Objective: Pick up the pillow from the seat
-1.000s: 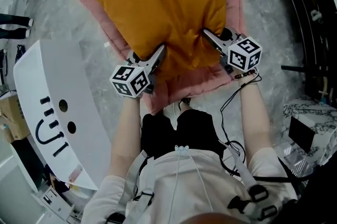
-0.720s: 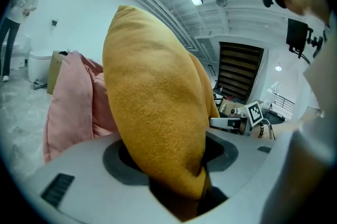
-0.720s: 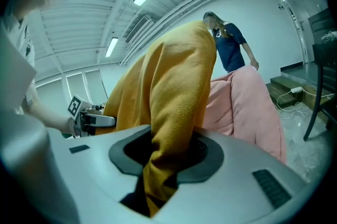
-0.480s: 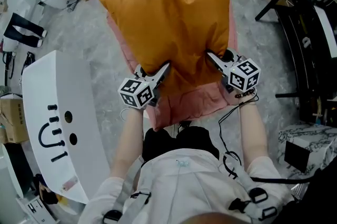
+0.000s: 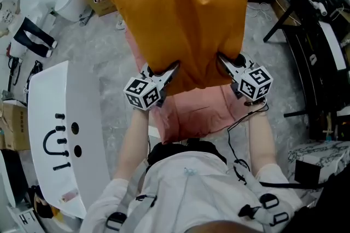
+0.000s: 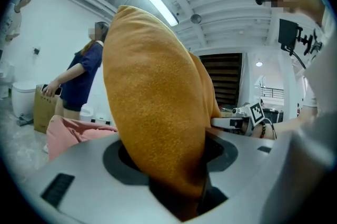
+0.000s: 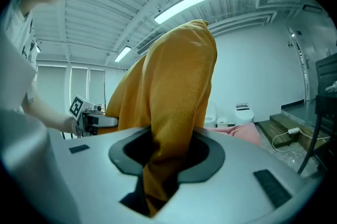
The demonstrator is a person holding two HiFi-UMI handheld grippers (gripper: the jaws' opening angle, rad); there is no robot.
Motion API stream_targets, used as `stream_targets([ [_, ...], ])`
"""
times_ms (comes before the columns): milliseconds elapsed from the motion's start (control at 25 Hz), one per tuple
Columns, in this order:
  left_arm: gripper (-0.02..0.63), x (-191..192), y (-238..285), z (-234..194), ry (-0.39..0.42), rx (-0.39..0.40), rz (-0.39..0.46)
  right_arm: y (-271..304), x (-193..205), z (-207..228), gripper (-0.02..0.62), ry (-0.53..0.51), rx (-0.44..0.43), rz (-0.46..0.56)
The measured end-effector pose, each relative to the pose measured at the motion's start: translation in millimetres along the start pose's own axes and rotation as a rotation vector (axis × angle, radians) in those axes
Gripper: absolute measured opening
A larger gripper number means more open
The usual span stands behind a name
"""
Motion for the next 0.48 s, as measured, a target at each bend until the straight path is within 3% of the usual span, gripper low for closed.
stream_targets([
  [480, 0.258, -97.3, -8.8, 42.1, 0.157, 0.089, 0.140, -35.9, -102.7, -21.5, 0.146, -0.139, 0.057, 0.170],
])
Point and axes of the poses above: the fingertips, and each gripper's own axes: y forward along the fingers, z to its right, x out of its underside, the point moved 2 cm from there along -y, backward along the fingers, and after that the axes turned 4 degrees about -y, right-handed, at the moved point
